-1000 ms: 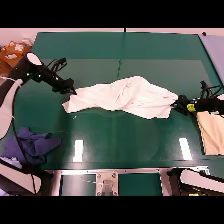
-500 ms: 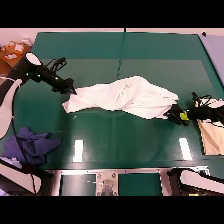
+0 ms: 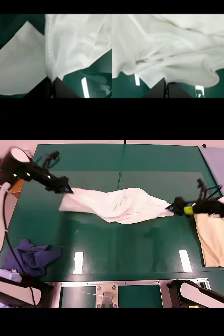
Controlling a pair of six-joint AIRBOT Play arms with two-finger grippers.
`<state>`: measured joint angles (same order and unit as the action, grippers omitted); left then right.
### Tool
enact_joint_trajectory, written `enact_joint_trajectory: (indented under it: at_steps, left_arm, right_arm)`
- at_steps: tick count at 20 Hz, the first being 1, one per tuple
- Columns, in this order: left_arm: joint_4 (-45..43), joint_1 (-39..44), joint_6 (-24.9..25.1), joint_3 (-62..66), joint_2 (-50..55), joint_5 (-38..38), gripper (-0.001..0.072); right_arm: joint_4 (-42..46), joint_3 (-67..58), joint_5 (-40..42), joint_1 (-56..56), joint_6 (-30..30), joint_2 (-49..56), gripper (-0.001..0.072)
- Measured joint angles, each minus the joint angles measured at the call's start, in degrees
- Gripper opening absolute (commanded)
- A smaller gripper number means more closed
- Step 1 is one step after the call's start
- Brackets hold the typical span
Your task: Fold the shirts.
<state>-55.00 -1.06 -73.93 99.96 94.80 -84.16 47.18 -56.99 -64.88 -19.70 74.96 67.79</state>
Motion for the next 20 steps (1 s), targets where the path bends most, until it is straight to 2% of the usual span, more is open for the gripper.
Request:
enact_joint_trajectory:
  at_steps: [5, 12, 16, 20]
  left_arm:
    - [0.2, -1.8, -4.0, 14.3, -12.3, -0.3, 0.0025]
    - [-2.2, -7.5, -8.0, 19.9, -38.9, 16.9, 0.0025]
    - [-5.8, -8.3, -8.5, 20.1, -46.5, 21.7, 0.0025]
    - [-6.9, -8.6, -9.5, 15.6, -47.2, 22.9, 0.0025]
  right_arm:
    - [-1.7, -22.6, -5.9, -5.1, 7.3, -11.7, 0.0014]
    - [-2.2, -49.0, -4.7, -11.8, 16.1, -21.0, 0.0014]
    - [-1.7, -53.9, -3.2, -12.8, 17.9, -22.3, 0.0014]
    - [-1.0, -50.0, -2.7, -12.3, 18.6, -20.6, 0.0014]
